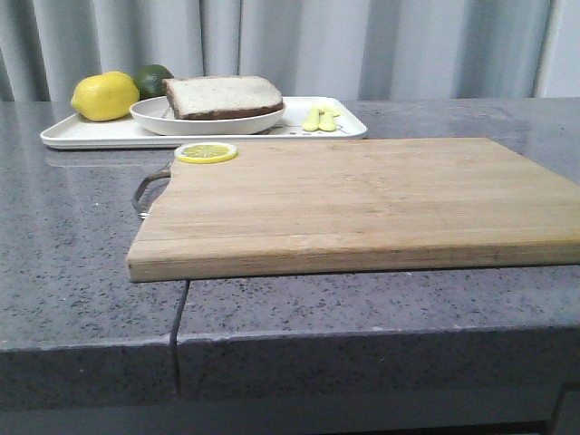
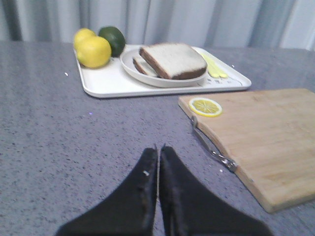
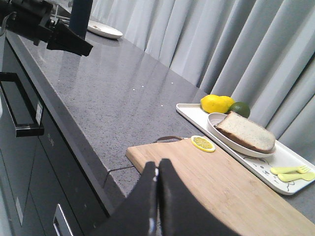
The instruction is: Place bread and move sandwich to tray
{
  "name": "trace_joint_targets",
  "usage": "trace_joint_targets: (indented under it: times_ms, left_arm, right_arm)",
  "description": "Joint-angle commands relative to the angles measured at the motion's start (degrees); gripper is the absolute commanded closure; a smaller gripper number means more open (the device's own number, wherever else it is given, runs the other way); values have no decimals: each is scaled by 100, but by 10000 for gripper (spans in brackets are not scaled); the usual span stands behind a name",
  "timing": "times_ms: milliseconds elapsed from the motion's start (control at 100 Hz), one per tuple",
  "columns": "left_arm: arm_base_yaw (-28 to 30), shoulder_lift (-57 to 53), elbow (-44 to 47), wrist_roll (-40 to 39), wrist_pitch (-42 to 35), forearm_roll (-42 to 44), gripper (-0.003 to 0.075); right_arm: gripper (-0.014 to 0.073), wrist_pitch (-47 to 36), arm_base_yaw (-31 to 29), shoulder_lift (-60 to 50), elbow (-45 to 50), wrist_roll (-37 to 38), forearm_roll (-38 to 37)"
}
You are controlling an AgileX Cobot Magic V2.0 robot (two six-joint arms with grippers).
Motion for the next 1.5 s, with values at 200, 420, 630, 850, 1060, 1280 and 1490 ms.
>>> trace_joint_targets:
  times_ms: [200, 420, 630, 850, 1060, 1280, 1490]
  left_arm:
    - [668, -680, 1283, -1075, -2605, 844, 739]
    - [840, -982, 1815, -1374, -2449, 1071, 739]
    - [840, -982, 1826, -1249, -1064, 1231, 739]
    - [840, -982, 1826, -1179, -727, 1218, 740]
    - [840, -982, 1826, -1179, -718, 1218, 740]
    - [840, -982, 1826, -1179, -718, 1218, 740]
    - [840, -982, 1826, -1179, -718, 1218, 740]
  right_arm:
    - [663, -346, -19, -13, -136, -53, 73]
    - [663, -346, -19, -13, -136, -53, 73]
    - [663, -347, -19, -13, -136, -53, 73]
    - [663, -347, -19, -13, -136, -53, 73]
    - [663, -347, -19, -13, -136, -53, 73]
    - [663, -347, -19, -13, -136, -53, 73]
    - [663, -347, -19, -13, -136, -53, 73]
